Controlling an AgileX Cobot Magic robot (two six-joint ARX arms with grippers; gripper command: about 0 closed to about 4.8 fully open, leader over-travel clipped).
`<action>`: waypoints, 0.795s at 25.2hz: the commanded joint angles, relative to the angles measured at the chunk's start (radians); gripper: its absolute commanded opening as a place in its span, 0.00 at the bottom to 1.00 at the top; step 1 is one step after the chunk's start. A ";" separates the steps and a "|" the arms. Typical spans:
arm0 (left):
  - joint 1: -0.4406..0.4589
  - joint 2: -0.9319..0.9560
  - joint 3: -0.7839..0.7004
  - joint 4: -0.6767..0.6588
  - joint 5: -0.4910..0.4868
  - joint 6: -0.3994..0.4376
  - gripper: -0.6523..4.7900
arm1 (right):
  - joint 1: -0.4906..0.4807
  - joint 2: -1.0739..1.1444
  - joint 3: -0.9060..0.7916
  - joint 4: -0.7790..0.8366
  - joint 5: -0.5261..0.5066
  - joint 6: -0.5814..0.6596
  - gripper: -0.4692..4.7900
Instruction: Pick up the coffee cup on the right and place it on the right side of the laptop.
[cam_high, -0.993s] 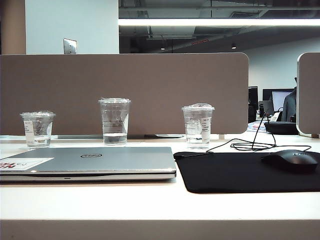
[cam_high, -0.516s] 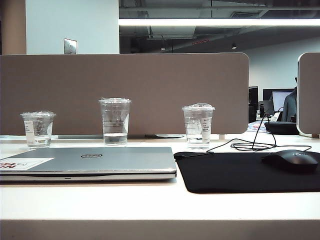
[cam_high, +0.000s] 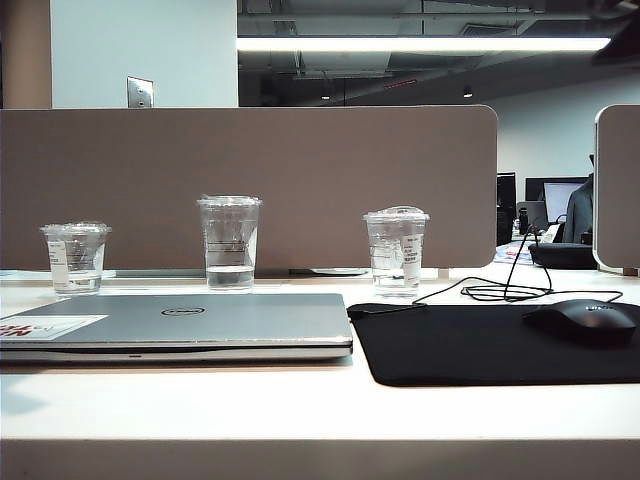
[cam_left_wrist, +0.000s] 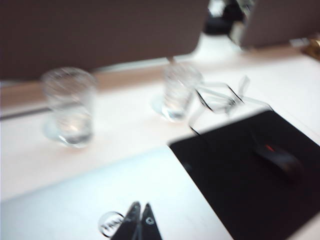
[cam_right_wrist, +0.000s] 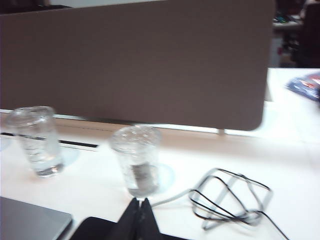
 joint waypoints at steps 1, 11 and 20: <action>-0.008 0.025 0.053 -0.071 0.118 -0.008 0.11 | 0.035 0.068 0.008 0.088 -0.034 -0.001 0.07; -0.008 0.040 0.072 -0.090 0.115 -0.010 0.11 | 0.117 0.294 0.011 0.281 -0.075 0.000 0.08; -0.008 0.040 0.072 -0.089 0.119 -0.010 0.11 | 0.144 0.647 0.203 0.335 -0.112 0.000 1.00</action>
